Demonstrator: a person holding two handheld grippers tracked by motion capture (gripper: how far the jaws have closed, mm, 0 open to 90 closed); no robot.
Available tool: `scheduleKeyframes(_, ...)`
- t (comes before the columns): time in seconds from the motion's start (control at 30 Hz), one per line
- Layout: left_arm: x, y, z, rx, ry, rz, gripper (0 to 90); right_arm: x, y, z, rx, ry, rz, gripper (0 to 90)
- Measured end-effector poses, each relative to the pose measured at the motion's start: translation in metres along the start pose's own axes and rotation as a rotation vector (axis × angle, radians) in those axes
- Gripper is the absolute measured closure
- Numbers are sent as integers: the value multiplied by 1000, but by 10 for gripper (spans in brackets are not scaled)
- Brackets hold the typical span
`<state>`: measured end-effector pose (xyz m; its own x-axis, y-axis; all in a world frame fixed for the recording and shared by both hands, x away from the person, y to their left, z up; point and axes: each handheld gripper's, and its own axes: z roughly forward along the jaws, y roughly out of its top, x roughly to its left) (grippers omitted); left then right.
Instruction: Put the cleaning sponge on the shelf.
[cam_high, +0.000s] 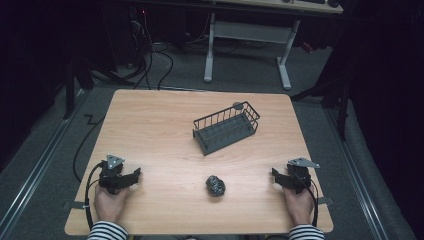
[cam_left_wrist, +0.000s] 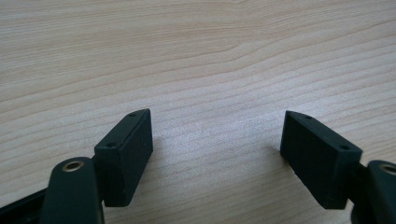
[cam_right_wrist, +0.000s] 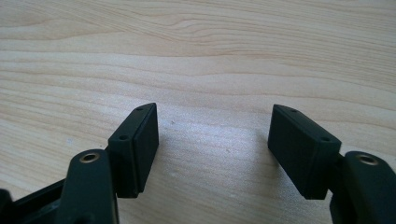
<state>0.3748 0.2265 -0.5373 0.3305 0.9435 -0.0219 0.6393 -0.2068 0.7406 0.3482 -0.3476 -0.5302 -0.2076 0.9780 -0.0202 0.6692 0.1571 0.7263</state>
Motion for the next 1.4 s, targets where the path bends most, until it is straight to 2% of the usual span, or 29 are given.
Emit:
scheduleKeyframes(0.63,0,0,0,2,2,3,257,0,0,0,2,6,2,340)
scheduleKeyframes(0.87,0,0,0,2,2,2,258,-2,2,0,9,9,7,394)
scheduleKeyframes(0.9,0,0,0,2,2,2,259,-2,3,-1,12,25,23,408)
scheduleKeyframes(1.03,0,0,0,1,3,2,259,-2,5,-2,7,32,26,417)
scheduleKeyframes(1.27,0,0,0,-2,-2,-5,260,2,8,-6,-31,78,21,421)
scheduleKeyframes(1.4,0,0,0,0,2,0,259,-1,10,-11,-66,107,49,425)
